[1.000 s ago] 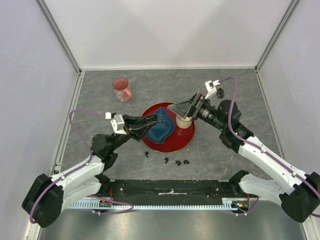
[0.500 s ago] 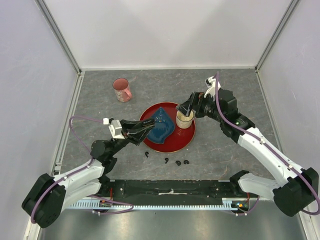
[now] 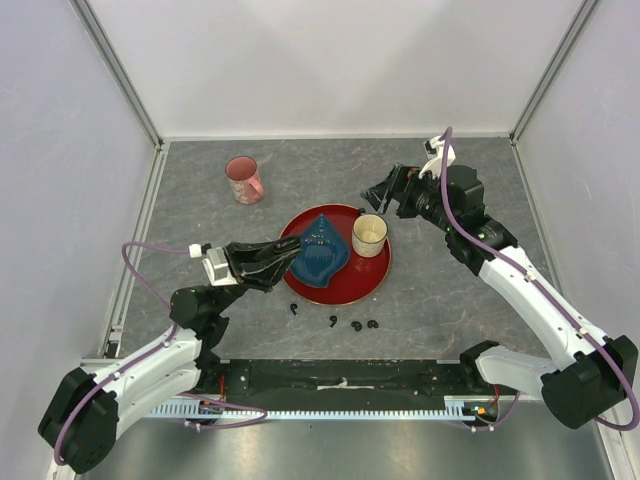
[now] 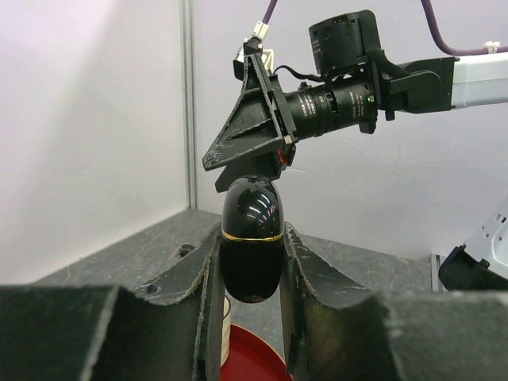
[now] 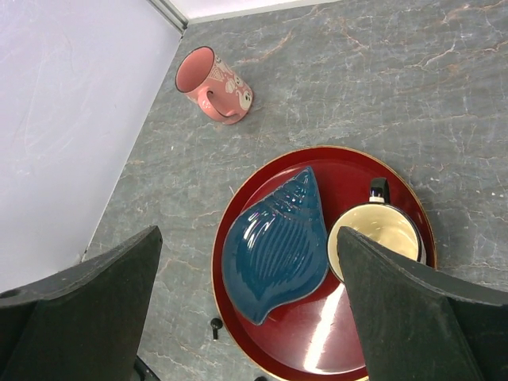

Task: Insert the wireless bluetooth earbuds into the charging case
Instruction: Pick up the charging case at the center of the board.

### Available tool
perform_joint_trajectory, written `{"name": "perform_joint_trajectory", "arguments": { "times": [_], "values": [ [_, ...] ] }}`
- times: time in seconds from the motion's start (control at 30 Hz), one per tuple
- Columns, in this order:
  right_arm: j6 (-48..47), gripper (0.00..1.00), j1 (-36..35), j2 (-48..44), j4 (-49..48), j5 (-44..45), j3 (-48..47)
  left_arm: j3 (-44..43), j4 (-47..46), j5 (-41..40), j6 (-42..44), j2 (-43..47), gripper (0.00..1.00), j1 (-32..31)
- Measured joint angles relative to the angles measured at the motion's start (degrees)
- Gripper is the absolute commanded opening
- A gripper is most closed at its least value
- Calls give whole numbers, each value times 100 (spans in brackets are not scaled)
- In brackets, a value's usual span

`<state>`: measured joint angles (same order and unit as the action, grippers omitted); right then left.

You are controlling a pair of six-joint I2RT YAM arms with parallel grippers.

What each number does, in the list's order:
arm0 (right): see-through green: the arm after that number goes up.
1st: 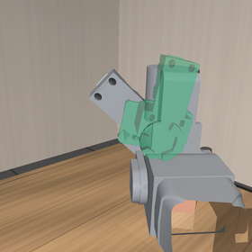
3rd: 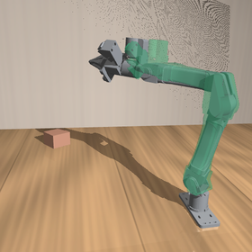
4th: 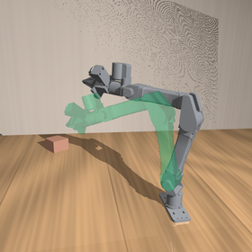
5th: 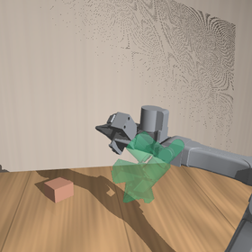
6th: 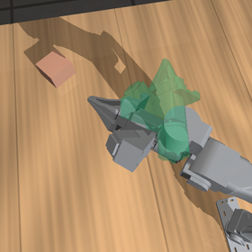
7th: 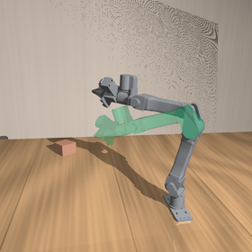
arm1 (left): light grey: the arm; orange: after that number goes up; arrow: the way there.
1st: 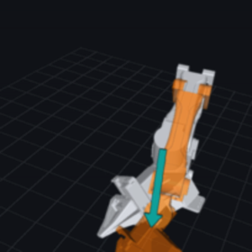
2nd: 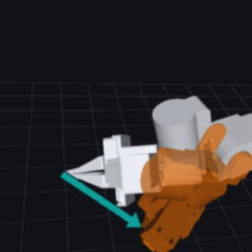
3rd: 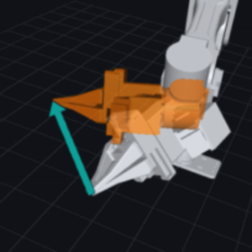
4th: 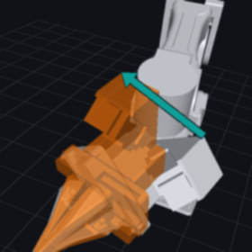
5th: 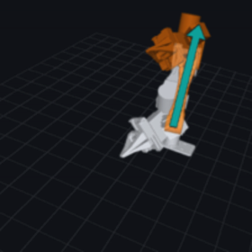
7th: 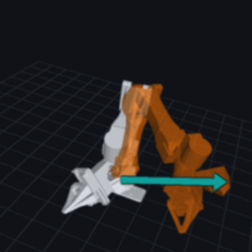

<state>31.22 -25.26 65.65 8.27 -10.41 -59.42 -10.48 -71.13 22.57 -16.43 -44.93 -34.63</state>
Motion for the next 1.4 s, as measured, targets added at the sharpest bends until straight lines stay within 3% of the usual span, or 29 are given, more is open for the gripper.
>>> {"name": "perform_joint_trajectory", "arguments": {
  "times": [0.5,0.87,1.4],
  "values": [
    [-446,98,0,-634,-50,-44,302,9,-24,-35,-68,109,2,0],
    [-1064,98,0,-560,44,-638,302,-13,398,63,-50,186,2,-17],
    [-1261,98,0,-409,173,-953,302,-439,1032,378,323,105,2,-26]
  ]
}}
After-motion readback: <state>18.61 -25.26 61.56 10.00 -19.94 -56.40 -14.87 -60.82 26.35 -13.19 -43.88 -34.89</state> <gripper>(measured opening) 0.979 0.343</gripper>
